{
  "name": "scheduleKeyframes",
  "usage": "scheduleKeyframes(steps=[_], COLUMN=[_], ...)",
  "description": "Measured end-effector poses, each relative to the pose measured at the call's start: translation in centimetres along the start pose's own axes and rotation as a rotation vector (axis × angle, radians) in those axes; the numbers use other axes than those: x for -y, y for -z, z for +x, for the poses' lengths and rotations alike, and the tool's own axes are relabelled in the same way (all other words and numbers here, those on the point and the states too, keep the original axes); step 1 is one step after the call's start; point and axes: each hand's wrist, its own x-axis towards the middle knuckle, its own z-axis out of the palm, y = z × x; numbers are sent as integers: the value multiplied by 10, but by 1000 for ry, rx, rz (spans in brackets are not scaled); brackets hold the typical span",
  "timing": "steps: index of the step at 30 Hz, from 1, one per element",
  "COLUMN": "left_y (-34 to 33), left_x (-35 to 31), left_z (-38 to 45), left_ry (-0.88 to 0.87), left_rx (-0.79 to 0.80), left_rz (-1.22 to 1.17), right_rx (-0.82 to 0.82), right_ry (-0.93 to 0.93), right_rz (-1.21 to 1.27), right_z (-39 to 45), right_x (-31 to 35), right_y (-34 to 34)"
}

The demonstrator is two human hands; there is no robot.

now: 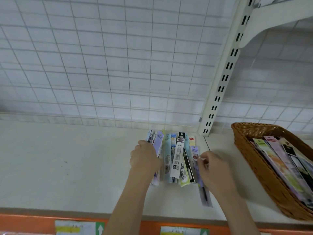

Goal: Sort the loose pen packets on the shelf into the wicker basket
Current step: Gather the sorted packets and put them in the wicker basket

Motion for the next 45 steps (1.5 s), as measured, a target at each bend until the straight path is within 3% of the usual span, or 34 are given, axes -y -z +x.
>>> scheduleKeyframes(steps=[9, 12, 17, 24, 36, 45], left_y=[20, 27, 38, 41, 45, 42], left_x=[27, 38, 50, 56, 59, 64], left_z=[-12, -12, -18, -24, -27, -23], left_ry=[7, -3, -40, -91, -37, -20], left_rx=[-75, -90, -193, -284, -305, -280], left_rz=[-220, -349, -471, -595, -704, -763], right_rx=[36, 101, 270, 426, 517, 529], right_ry=[-62, -156, -198, -230, -348, -308], right_rz=[-50, -61, -305, -429, -376, -373], right_z=[1, 7, 22, 33, 29, 46], right_x=[9, 21, 44, 64, 117, 102], right_y=[7, 11, -2, -31, -32, -50])
